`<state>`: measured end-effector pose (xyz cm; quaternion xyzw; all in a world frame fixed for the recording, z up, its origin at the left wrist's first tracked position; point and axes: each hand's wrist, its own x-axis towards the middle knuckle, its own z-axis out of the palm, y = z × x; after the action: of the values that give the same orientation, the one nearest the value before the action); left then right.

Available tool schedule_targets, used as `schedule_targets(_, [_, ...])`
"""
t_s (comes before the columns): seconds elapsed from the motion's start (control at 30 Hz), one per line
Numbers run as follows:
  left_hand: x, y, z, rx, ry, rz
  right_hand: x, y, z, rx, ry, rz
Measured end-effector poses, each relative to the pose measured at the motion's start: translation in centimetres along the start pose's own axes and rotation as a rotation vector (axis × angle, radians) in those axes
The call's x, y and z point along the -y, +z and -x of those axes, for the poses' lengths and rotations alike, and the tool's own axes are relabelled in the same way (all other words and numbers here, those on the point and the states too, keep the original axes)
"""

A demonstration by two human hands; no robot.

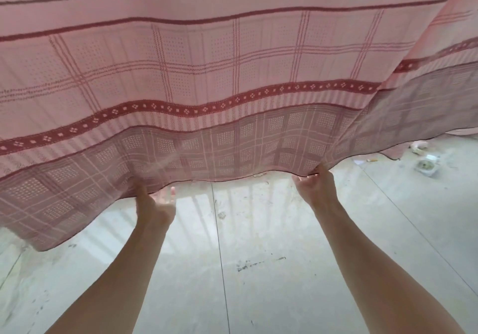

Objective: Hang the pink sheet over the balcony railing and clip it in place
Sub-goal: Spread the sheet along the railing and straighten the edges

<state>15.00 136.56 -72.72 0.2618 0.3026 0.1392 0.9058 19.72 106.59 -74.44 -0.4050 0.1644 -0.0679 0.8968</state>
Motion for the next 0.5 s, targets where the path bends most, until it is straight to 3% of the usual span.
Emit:
schedule_targets(0.1, [2.6, 1.1, 0.7, 0.052, -0.045, 0.042, 1.1, -0.2, -0.5, 0.004, 0.068, -0.025])
schedule_targets(0.2, [5.5, 1.5, 1.5, 0.242, -0.101, 0.036, 2.7, -1.2, -0.7, 0.115, 0.067, -0.176])
schedule_targets(0.23, [6.2, 1.6, 1.9, 0.295, -0.123, 0.019, 3.1, -1.6, -0.6, 0.119, 0.018, -0.222])
schedule_targets(0.3, [7.5, 1.8, 2.4, 0.372, -0.159, -0.024, 4.1, -2.9, -1.1, 0.082, 0.102, -0.377])
schedule_targets(0.5, [10.4, 2.6, 1.7, 0.273, -0.185, -0.028, 6.3, -6.7, -2.3, -0.033, 0.136, -0.426])
